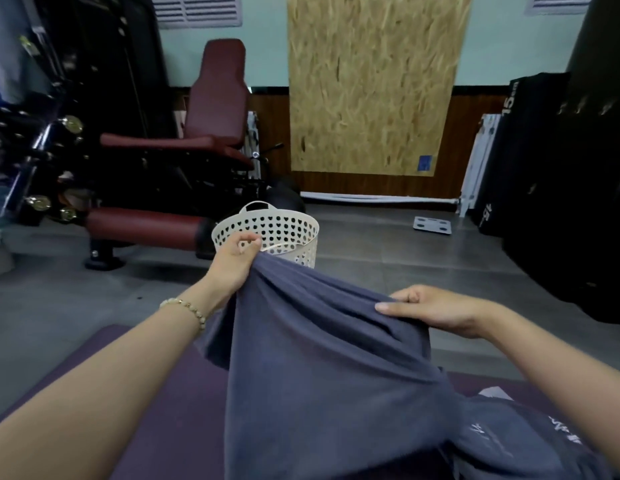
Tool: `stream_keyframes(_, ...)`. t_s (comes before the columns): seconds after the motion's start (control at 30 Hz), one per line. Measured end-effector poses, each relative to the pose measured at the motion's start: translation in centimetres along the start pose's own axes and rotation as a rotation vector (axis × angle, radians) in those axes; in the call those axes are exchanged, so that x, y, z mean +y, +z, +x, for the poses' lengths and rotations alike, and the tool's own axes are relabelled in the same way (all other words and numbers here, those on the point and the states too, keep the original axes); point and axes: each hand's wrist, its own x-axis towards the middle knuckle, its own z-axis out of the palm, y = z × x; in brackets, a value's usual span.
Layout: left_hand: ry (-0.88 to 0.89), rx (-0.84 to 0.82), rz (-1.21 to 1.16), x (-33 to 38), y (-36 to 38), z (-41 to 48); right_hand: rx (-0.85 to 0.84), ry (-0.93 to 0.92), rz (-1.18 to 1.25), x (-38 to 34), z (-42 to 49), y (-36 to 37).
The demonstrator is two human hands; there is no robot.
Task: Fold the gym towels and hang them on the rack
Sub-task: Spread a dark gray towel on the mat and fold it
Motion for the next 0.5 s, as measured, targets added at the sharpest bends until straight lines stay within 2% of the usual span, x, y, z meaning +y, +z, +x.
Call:
stream_keyframes(0.07,-0.029,-0.039,0.121,-0.7,-0.3,-0.5,0.116,-0.090,0.144,-1.4,0.4,0.5)
stream_keyframes(0.17,-0.078,-0.441,0.283,0.4,1.8,-2.7,0.165,-0.171,0.219,-3.6,1.6,1.5)
stream_keyframes(0.23,-0.094,-0.577,0.167,2.4,4.0,-4.5,0.146,-0.173,0.199,-4.6,2.5,2.4)
stream_keyframes(0.37,-0.056,-0.578,-0.112,3.1,6.3,-4.9,0.176,-0.118,0.315,-4.1,2.9,2.6)
stream_keyframes(0.5,-0.124,-0.461,-0.198,0.8,5.7,-4.0,-0.034,0.092,0.115,-1.3,1.2,3.4)
